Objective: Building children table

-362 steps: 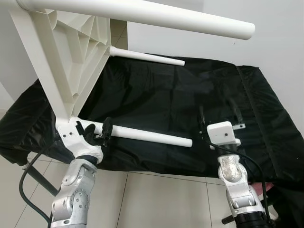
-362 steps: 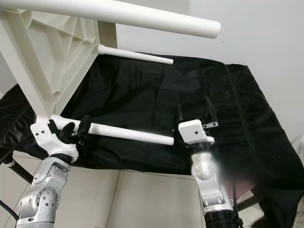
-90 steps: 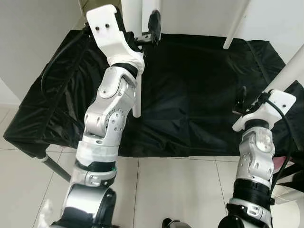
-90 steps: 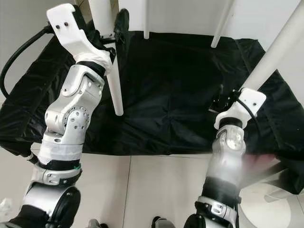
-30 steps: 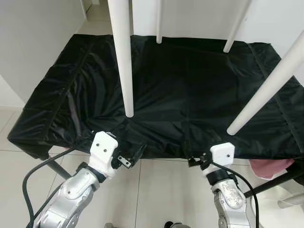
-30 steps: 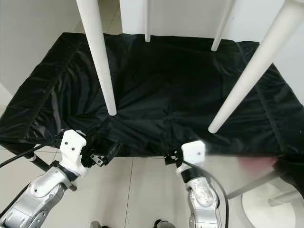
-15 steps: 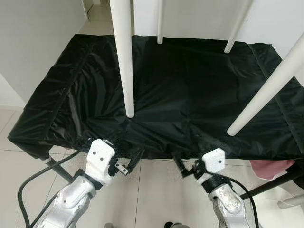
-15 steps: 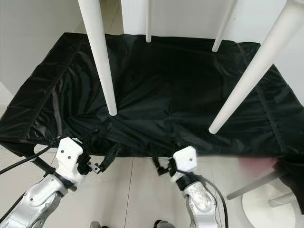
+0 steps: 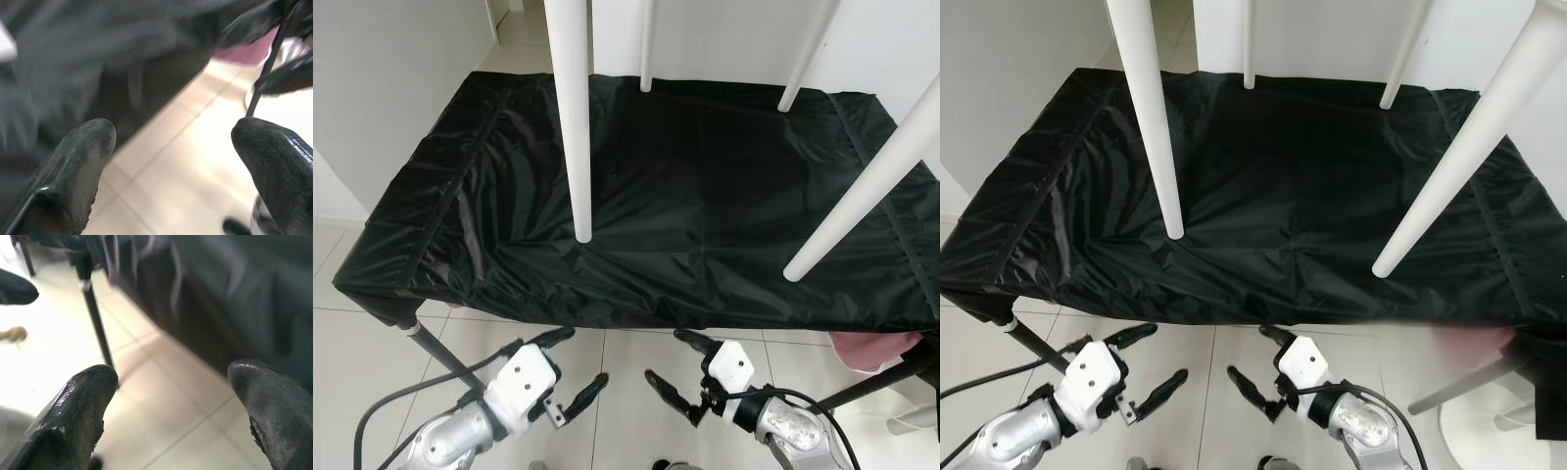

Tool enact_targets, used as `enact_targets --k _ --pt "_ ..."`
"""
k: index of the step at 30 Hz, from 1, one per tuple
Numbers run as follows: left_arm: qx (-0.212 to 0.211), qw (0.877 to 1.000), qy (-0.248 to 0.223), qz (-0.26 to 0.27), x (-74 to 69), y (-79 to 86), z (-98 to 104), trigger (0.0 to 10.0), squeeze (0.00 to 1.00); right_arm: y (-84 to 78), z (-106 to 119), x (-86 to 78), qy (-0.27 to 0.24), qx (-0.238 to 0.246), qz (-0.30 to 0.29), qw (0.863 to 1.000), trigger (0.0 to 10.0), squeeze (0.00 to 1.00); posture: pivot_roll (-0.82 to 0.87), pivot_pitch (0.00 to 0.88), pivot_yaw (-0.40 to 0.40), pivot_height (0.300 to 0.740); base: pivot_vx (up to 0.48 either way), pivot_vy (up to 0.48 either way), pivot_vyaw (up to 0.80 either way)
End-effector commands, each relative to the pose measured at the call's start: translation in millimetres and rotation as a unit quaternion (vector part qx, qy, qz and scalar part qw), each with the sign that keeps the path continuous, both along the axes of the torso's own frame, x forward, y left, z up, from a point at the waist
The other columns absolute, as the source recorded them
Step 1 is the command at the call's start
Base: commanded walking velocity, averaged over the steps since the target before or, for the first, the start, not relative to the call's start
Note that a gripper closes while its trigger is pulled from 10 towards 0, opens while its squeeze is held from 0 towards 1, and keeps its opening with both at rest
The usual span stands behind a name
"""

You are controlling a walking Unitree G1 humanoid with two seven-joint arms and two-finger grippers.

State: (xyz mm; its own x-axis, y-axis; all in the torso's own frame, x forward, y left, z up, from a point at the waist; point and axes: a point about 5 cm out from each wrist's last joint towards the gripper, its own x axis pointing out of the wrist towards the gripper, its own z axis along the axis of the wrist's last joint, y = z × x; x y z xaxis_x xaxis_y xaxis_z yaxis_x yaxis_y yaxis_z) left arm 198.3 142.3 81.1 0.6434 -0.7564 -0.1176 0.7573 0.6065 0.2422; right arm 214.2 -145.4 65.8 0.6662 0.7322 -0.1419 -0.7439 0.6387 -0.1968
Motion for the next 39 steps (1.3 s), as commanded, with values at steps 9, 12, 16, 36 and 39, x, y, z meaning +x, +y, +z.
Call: enact_targets --k 9,12,16,36,39 --pt "0.058 0.991 0.112 0.053 -16.0 18.1 -75 10.0 0.0 -27.0 -80 -10.7 0.184 -0.006 -0.101 0.978 10.0 0.0 0.0 0.113 0.001 0.74 0.0 0.0 0.0" --pt "0.059 0.983 0.149 0.09 -12.5 21.5 -89 10.0 0.0 -30.2 -91 -9.7 0.218 0.005 -0.147 0.965 10.0 0.0 0.0 0.103 0.0 0.74 0.0 0.0 0.0" --pt "0.083 0.951 0.228 0.193 -5.0 29.8 -122 10.0 0.0 -37.6 -116 -13.8 0.286 0.01 -0.256 0.923 10.0 0.0 -0.01 0.089 0.005 0.74 0.0 0.0 0.0" --pt "0.098 0.821 0.406 0.388 -35.9 41.1 -172 10.0 0.0 -61.1 -157 -62.2 0.392 -0.072 -0.421 0.815 10.0 0.0 -0.02 0.033 0.003 0.74 0.0 0.0 0.0" --pt "0.101 0.82 0.406 0.39 -34.9 37.8 -172 10.0 0.0 -60.2 -160 -67.0 0.402 -0.072 -0.43 0.805 10.0 0.0 -0.03 0.024 0.016 0.74 0.0 0.0 0.0"
